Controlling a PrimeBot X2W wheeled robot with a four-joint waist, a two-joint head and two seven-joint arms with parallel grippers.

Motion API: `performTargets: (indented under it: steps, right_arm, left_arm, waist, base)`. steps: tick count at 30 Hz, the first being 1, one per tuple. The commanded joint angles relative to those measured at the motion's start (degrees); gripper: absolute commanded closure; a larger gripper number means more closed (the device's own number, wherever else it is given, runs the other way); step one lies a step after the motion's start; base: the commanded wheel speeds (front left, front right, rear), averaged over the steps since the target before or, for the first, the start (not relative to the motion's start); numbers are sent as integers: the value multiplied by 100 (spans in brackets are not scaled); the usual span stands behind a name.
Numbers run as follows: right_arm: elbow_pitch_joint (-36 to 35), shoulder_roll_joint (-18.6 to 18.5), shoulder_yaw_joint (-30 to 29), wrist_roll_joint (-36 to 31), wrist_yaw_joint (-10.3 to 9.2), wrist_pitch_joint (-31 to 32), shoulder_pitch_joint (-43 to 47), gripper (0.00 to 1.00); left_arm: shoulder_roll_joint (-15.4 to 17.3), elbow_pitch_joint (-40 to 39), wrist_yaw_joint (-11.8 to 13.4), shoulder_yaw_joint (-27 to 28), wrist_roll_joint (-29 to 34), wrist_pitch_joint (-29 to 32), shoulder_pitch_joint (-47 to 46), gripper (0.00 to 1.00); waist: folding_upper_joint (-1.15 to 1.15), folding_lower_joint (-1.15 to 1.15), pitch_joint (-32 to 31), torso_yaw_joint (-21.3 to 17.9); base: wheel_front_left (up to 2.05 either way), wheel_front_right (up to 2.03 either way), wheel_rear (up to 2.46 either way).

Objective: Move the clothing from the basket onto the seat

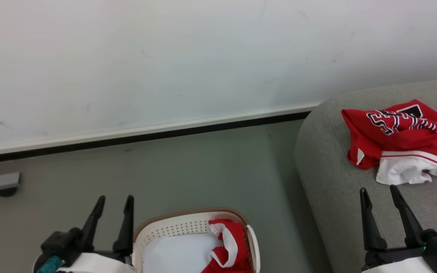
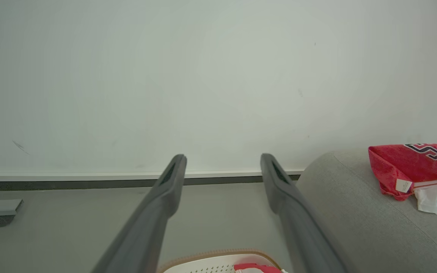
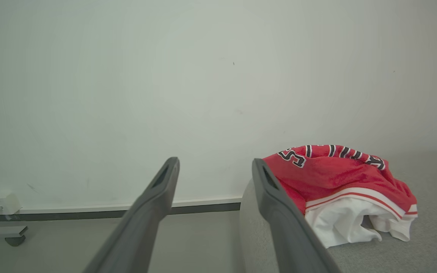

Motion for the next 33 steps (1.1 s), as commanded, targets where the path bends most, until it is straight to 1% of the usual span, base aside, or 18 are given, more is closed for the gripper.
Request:
performTargets:
  steps: [1, 3, 7, 10, 16, 25, 33]
  right_arm:
    - [-41, -2, -32, -6, -13, -20, -84, 0]
    - [-114, -3, -55, -6, -13, -20, -142, 0]
    - [-275, -3, -170, 86, -13, -19, -259, 0]
    - [-397, -2, -262, 367, -13, -19, -356, 0]
    - [-627, -2, -455, 604, -13, -19, -545, 0]
    - [-902, -2, -817, 910, -13, -19, -886, 0]
    - [-1167, -1, -1000, 1097, -13, -18, -1201, 0]
  left_arm:
    - [78, 53, 9, -59, -42, -3, -91, 0]
    - [164, 183, 9, -250, -107, -3, -178, 0]
    - [390, 555, 9, -802, -263, -3, -445, 0]
    - [570, 978, 10, -1205, -456, -3, -699, 0]
    - [970, 1805, 10, -2160, -894, 74, -1342, 0]
    - [1411, 2625, 9, -3595, -1492, 199, -2341, 0]
    - [1656, 2943, 9, -4960, -2152, 457, -3097, 0]
  waist:
    - [0, 0, 145, -140]
    - [0, 0, 272, -256]
    - [0, 0, 562, -457]
    - [0, 0, 806, -598]
    - [0, 0, 1332, -828]
    - [0, 0, 2215, -1008]
    - [0, 0, 2968, -1107]
  base:
    - [0, 0, 0]
    - [0, 0, 0]
    - [0, 0, 0]
    - [0, 0, 0]
    - [0, 0, 0]
    - [0, 0, 0]
    - [0, 0, 0]
